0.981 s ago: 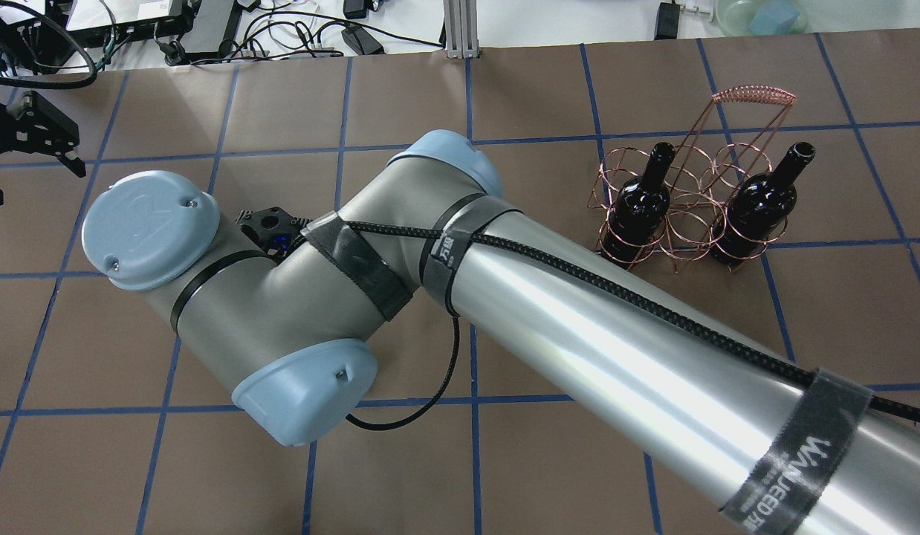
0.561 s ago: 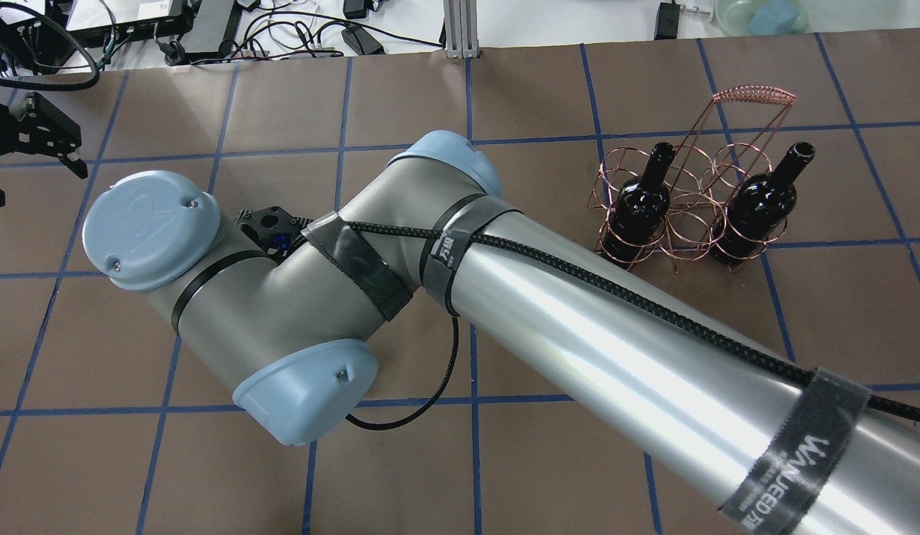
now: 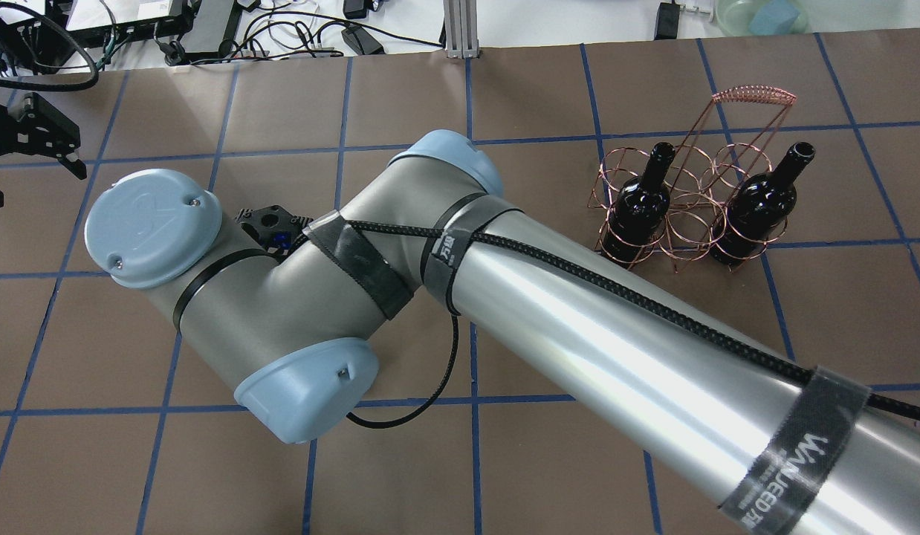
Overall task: Place wine into wine basket
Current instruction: 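Lower the right gripper and close it on the bottle's neck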
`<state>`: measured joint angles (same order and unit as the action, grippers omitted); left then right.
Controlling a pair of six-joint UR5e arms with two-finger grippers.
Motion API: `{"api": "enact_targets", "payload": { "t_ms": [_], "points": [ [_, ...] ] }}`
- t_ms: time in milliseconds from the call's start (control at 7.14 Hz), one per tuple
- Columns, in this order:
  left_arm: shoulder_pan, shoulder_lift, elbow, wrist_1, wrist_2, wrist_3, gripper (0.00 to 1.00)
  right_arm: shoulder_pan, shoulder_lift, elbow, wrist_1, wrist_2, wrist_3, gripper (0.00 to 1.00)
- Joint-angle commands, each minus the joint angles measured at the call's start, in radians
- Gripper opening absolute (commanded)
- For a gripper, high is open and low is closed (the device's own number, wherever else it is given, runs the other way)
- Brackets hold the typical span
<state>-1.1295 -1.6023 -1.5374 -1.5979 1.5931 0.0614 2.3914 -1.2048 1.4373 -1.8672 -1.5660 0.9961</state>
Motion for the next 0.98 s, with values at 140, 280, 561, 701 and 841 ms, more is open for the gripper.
{"api": "enact_targets", "payload": {
  "t_ms": [140,280,561,701,841],
  "points": [
    [-0.001,-0.001,0.0,0.0,-0.001,0.0,1.0,-0.005,-0.007,-0.003,0.002,0.018,0.004,0.0],
    [-0.001,0.01,0.0,-0.002,0.001,0.0,1.0,-0.012,-0.018,-0.008,0.006,0.02,0.006,0.0],
    [-0.001,0.013,0.0,-0.008,0.002,0.0,1.0,-0.015,-0.044,-0.009,0.013,0.006,0.0,0.0],
    [-0.001,0.008,0.0,-0.007,0.01,0.0,1.0,-0.02,-0.048,-0.008,0.019,-0.006,-0.005,0.0],
    [-0.004,0.011,0.0,-0.008,0.01,0.0,1.0,-0.038,-0.061,-0.009,0.032,-0.06,-0.04,0.0]
  ]
}}
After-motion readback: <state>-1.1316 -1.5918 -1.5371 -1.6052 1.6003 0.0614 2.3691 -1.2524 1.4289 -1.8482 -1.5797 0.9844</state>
